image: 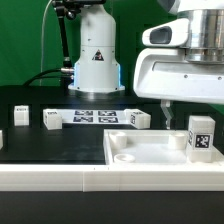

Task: Assemble one leg

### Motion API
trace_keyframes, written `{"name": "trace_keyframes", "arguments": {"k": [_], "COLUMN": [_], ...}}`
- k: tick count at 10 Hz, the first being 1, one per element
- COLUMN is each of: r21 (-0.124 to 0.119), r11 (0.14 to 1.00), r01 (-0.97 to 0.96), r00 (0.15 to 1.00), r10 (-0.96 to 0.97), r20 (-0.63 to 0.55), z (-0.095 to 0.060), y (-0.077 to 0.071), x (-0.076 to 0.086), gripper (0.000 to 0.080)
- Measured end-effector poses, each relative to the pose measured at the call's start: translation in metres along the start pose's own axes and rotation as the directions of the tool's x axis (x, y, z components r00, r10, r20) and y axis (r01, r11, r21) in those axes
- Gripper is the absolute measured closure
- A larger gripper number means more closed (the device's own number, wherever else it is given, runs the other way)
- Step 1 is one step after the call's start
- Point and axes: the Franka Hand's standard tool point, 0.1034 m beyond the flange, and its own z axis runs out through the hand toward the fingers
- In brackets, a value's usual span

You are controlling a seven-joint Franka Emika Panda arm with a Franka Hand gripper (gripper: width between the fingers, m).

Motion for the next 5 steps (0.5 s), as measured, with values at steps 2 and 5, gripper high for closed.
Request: {"name": "trace_keyframes", "arguments": {"k": [2, 5], "r21": [-0.002, -0.005], "r11": [0.995, 0.988], "r01": [0.103, 0.153], "r00": [0.995, 0.988], "r10": [-0.103, -0.153], "r20": [-0.001, -0.003], "z": [-0.0006, -0.0011], "y": [-0.0015, -0.0006], "x": [-0.0009, 0.0000], "gripper": [0.0150, 0.0177]}}
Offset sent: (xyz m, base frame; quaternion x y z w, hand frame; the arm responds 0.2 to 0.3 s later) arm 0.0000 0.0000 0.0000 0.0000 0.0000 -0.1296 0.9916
